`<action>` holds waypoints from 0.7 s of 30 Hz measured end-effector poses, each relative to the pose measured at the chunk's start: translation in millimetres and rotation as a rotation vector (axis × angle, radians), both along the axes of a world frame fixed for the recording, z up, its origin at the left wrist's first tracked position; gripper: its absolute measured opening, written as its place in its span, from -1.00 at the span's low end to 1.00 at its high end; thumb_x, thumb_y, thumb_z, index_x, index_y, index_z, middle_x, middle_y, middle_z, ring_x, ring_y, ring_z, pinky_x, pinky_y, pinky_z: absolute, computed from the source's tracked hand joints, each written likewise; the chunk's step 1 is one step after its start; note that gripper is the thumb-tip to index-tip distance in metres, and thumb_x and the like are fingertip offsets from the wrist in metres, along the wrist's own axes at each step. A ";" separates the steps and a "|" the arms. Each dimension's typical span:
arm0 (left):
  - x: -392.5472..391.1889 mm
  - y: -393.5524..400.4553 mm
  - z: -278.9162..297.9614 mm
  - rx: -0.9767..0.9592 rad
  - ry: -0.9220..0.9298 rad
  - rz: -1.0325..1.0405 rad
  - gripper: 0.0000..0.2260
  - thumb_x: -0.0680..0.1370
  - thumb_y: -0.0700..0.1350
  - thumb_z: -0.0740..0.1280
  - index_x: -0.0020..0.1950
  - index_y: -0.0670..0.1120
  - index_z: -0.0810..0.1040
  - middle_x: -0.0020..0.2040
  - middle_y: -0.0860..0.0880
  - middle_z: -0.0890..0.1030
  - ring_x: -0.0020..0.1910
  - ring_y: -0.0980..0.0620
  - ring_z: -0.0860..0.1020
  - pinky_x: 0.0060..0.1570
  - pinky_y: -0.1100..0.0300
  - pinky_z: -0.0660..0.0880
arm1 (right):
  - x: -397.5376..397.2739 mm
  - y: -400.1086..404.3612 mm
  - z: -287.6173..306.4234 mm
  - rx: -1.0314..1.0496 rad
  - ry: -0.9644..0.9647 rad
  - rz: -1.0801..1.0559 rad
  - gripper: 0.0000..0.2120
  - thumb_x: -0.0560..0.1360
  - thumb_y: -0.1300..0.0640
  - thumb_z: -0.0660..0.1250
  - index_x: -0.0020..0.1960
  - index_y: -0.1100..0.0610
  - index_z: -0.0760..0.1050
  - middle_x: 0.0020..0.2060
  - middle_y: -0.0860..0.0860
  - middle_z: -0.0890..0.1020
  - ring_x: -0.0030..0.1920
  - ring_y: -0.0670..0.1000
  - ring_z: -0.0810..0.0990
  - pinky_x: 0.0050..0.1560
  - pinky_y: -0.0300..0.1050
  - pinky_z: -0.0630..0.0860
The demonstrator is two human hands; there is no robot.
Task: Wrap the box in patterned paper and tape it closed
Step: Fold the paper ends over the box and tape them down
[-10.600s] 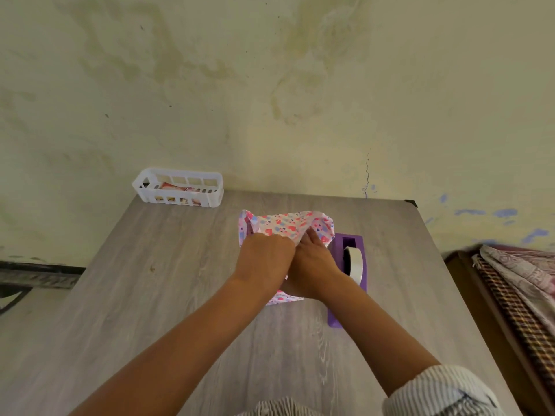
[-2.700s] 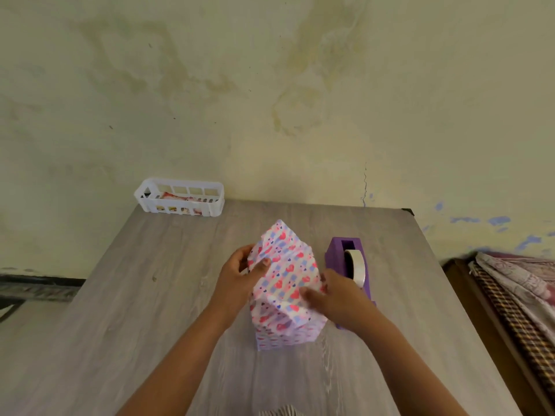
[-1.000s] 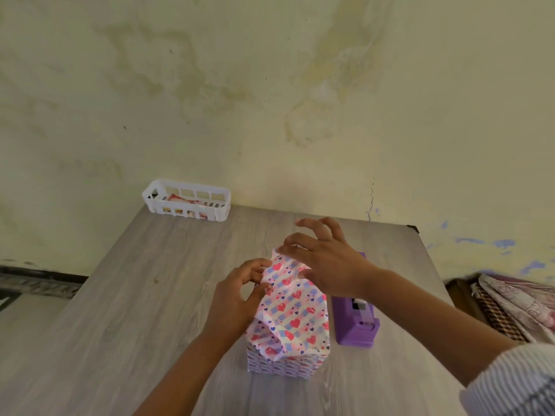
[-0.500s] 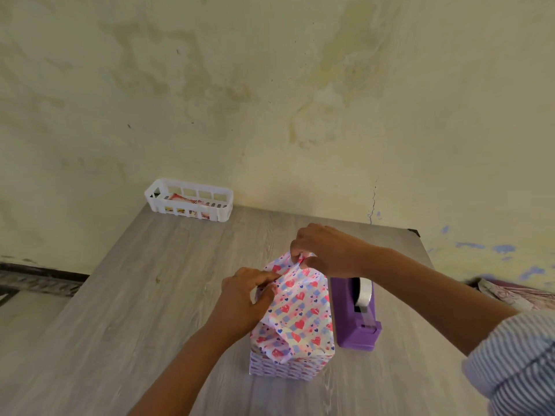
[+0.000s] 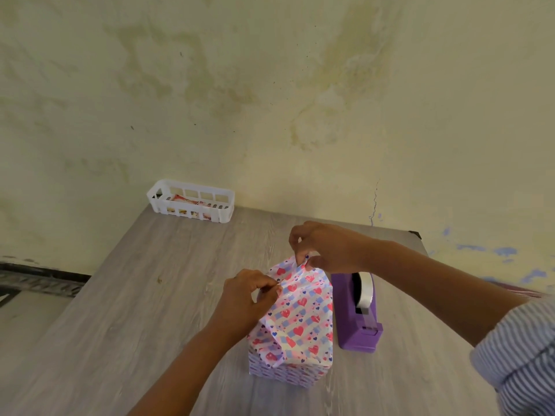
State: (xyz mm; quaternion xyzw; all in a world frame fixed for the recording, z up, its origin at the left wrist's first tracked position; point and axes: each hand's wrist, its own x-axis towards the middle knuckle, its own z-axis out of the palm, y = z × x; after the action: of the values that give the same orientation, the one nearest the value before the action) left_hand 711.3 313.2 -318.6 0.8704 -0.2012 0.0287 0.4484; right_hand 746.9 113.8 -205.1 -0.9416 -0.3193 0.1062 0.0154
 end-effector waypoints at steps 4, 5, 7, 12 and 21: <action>3.0 1.1 -6.1 -0.004 -0.030 0.023 -0.67 0.41 0.17 0.28 -0.11 -0.04 0.67 -0.06 0.17 0.53 -0.10 0.31 0.46 -0.05 0.49 0.29 | -8.9 -1.2 -6.1 0.012 -0.190 0.137 -0.85 0.43 0.23 0.41 -0.03 0.07 0.66 0.04 -0.06 0.56 0.06 0.01 0.46 -0.01 -0.02 0.48; 4.2 1.8 -7.6 -0.007 -0.038 0.033 -0.71 0.41 0.16 0.30 -0.11 -0.01 0.67 0.03 0.20 0.50 -0.03 0.31 0.45 -0.01 0.47 0.29 | -11.6 -2.7 -9.2 0.027 -0.234 0.168 -0.84 0.39 0.24 0.44 -0.06 0.06 0.66 -0.02 -0.06 0.60 0.02 0.03 0.50 -0.07 0.00 0.50; 5.4 3.2 -9.5 -0.001 -0.050 0.041 -0.75 0.41 0.15 0.31 -0.11 0.04 0.66 0.18 0.25 0.42 0.08 0.33 0.40 0.10 0.42 0.27 | -16.1 -4.9 -13.8 0.057 -0.305 0.186 -0.78 0.35 0.25 0.49 -0.05 0.02 0.65 -0.10 -0.09 0.64 -0.02 0.04 0.54 -0.10 -0.04 0.48; 4.2 2.3 -8.4 0.050 -0.002 -0.020 -0.86 0.47 0.13 0.32 -0.09 0.11 0.59 0.29 0.30 0.31 0.24 0.33 0.28 0.28 0.25 0.21 | -17.4 -6.5 -15.6 0.069 -0.334 0.076 -0.71 0.42 0.17 0.43 0.12 -0.01 0.57 -0.04 -0.11 0.63 0.09 -0.01 0.46 0.11 -0.10 0.32; 5.7 -1.5 -3.9 0.010 0.118 -0.047 -0.96 0.50 -0.02 0.37 -0.11 0.04 0.59 0.16 0.26 0.47 0.04 0.36 0.45 0.01 0.60 0.26 | -12.8 -1.7 -13.2 -0.030 -0.265 -0.091 -0.83 0.53 0.05 0.29 0.03 0.10 0.58 0.07 0.01 0.46 0.12 0.02 0.40 0.13 -0.16 0.36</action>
State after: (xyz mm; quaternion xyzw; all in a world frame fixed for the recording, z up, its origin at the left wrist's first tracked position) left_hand 717.1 311.7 -322.5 0.8678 -0.1950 -0.0344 0.4558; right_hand 734.1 112.0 -218.2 -0.9610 -0.2737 -0.0151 -0.0363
